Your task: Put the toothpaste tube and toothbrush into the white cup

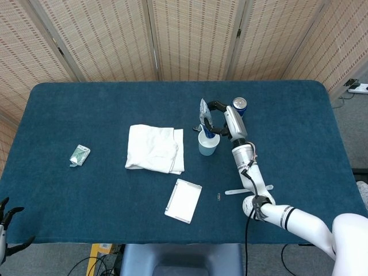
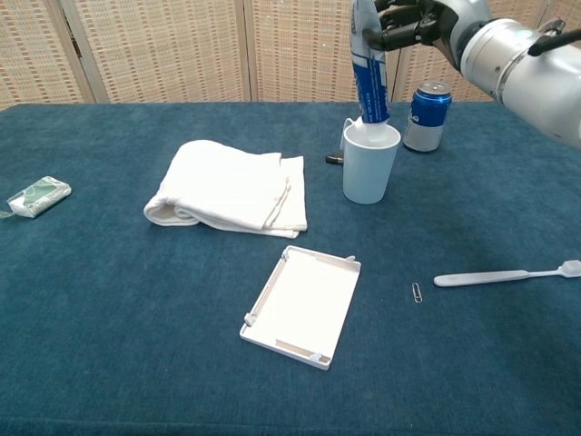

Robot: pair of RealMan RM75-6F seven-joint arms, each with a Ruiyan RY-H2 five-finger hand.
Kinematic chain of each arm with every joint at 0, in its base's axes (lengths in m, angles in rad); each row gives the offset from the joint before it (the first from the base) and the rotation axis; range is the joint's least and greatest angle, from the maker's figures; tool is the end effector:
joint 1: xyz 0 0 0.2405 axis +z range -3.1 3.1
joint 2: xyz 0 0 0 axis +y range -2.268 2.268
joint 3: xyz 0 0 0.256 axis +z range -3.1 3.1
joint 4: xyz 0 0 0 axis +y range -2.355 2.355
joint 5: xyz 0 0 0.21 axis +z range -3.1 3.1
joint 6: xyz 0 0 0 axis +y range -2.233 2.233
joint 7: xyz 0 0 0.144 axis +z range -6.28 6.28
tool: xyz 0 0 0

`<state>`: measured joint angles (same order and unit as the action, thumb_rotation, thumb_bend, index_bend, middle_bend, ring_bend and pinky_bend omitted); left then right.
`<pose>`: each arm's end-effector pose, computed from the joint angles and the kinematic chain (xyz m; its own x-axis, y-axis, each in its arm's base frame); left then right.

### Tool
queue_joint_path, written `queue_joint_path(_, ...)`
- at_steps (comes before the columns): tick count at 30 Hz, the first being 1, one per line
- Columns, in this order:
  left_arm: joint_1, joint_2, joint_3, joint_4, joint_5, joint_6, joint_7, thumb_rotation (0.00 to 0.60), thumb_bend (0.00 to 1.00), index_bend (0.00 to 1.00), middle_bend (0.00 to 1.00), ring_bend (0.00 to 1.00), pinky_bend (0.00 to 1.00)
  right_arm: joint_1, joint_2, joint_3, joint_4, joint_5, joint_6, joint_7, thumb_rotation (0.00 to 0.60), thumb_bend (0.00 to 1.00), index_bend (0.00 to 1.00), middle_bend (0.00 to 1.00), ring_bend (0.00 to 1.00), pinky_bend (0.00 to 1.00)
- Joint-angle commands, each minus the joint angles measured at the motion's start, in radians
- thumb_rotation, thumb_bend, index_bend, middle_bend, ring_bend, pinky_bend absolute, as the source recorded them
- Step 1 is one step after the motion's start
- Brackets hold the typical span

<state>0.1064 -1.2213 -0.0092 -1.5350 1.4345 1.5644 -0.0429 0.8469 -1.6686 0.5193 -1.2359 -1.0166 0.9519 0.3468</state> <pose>-0.3509 0.1079 0.1413 0.3343 0.0270 0.9421 0.9140 0.2343 -0.3311 -0.0991 -0.4354 0.0276 -0.4071 -0.1502 0.9009 -0.8889 -0.1616 -0.4286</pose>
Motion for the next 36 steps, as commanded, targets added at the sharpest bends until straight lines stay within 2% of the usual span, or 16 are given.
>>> queue_joint_path(1,0.0,0.0,0.0,-0.002,0.0,0.0,0.003,0.6,0.14,0.29,0.05,0.02,0.15,0.004,-0.044,-0.024,0.063,-0.054,-0.001,0.081,0.6,0.35,0.68,0.6,0.33,0.23)
queue_joint_path(10,-0.002,-0.001,0.001,-0.006,-0.005,-0.012,0.01,0.6,0.13,0.29,0.05,0.02,0.15,-0.005,-0.142,-0.094,0.245,-0.179,0.036,0.257,0.6,0.32,0.68,0.6,0.33,0.23)
queue_joint_path(23,-0.003,0.0,0.002,-0.015,-0.008,-0.018,0.025,0.6,0.14,0.29,0.05,0.02,0.15,0.012,-0.254,-0.128,0.465,-0.245,0.042,0.445,0.6,0.29,0.68,0.57,0.33,0.23)
queue_joint_path(27,-0.001,0.0,0.003,-0.017,-0.009,-0.016,0.028,0.6,0.14,0.29,0.05,0.02,0.15,0.014,-0.269,-0.142,0.505,-0.267,0.049,0.479,0.6,0.29,0.68,0.52,0.33,0.23)
queue_joint_path(29,0.0,0.0,0.003,-0.017,-0.009,-0.016,0.029,0.6,0.14,0.29,0.05,0.02,0.15,0.011,-0.271,-0.151,0.515,-0.279,0.054,0.5,0.6,0.29,0.64,0.48,0.3,0.23)
queue_joint_path(33,-0.004,-0.001,0.003,-0.021,-0.007,-0.02,0.036,0.6,0.13,0.29,0.05,0.02,0.15,0.006,-0.268,-0.163,0.527,-0.296,0.06,0.53,0.6,0.25,0.48,0.39,0.24,0.22)
queue_joint_path(36,-0.007,-0.003,0.002,-0.023,-0.006,-0.023,0.042,0.6,0.14,0.29,0.05,0.02,0.15,0.001,-0.267,-0.169,0.535,-0.303,0.067,0.542,0.6,0.23,0.4,0.35,0.2,0.2)
